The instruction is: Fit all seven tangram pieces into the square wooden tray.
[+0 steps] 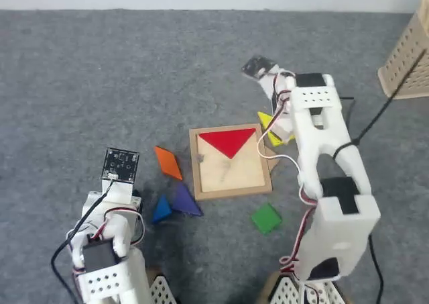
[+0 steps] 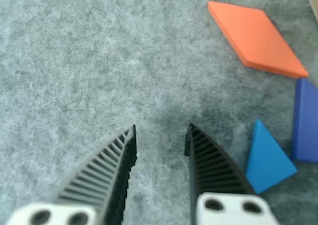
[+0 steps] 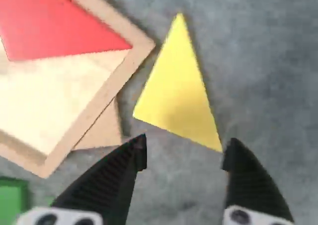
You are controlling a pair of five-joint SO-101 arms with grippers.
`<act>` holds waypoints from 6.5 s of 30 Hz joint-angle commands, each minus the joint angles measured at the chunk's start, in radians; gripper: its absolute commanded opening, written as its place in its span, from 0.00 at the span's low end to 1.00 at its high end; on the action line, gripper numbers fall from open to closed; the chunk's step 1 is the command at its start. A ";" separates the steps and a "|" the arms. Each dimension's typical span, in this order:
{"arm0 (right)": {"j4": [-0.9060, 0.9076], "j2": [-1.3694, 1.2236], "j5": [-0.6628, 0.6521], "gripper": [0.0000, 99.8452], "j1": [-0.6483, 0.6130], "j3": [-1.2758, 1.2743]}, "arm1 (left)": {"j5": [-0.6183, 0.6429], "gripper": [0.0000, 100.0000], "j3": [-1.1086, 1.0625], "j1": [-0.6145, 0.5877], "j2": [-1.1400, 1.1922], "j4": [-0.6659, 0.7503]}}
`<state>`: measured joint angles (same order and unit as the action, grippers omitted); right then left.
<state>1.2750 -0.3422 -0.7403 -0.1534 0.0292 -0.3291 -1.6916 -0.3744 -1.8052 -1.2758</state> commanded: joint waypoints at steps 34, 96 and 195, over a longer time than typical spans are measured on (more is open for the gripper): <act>-0.038 -0.056 0.166 0.30 -0.085 0.081 | -0.009 0.15 0.007 -0.003 -0.020 -0.002; 0.168 -0.206 0.175 0.05 0.105 0.379 | -0.009 0.15 0.007 -0.006 -0.020 -0.002; -0.312 0.140 1.033 0.01 -0.558 -0.106 | -0.009 0.15 0.007 -0.003 -0.020 -0.002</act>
<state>0.9805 -0.2639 0.2770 -0.7027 -0.0813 -0.3291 -1.6916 -0.3744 -1.8052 -1.2758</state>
